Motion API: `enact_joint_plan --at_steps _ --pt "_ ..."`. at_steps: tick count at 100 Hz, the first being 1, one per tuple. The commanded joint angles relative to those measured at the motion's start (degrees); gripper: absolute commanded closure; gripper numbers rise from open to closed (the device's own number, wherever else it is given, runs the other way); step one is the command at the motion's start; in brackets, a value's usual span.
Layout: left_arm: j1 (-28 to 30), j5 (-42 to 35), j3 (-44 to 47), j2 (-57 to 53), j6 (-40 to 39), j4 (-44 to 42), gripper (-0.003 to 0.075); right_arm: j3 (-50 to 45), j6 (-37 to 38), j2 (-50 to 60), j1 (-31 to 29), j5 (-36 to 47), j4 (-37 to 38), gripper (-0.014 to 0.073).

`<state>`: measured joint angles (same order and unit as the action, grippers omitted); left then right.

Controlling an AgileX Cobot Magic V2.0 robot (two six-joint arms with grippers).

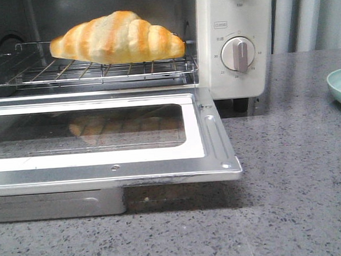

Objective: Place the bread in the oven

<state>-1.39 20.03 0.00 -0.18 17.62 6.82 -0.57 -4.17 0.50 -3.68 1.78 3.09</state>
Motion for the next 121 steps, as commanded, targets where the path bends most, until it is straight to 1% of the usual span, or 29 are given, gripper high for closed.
enact_joint_plan --at_steps 1,13,32,121 --pt "0.1 -2.5 1.3 -1.8 0.0 -0.1 0.0741 -0.7 -0.3 1.2 0.1 1.3 0.2 0.0670" --pt "0.1 -2.5 1.3 -1.8 0.0 -0.1 0.0741 -0.7 -0.3 1.2 0.1 -9.1 0.2 0.0670" --pt "0.1 -2.5 1.3 -1.8 0.0 -0.1 0.0741 -0.7 -0.3 1.2 0.1 -20.0 0.2 0.0670" --pt "0.1 -2.5 1.3 -1.8 0.0 -0.1 0.0741 -0.7 -0.3 1.2 0.1 -19.8 0.2 0.0670"
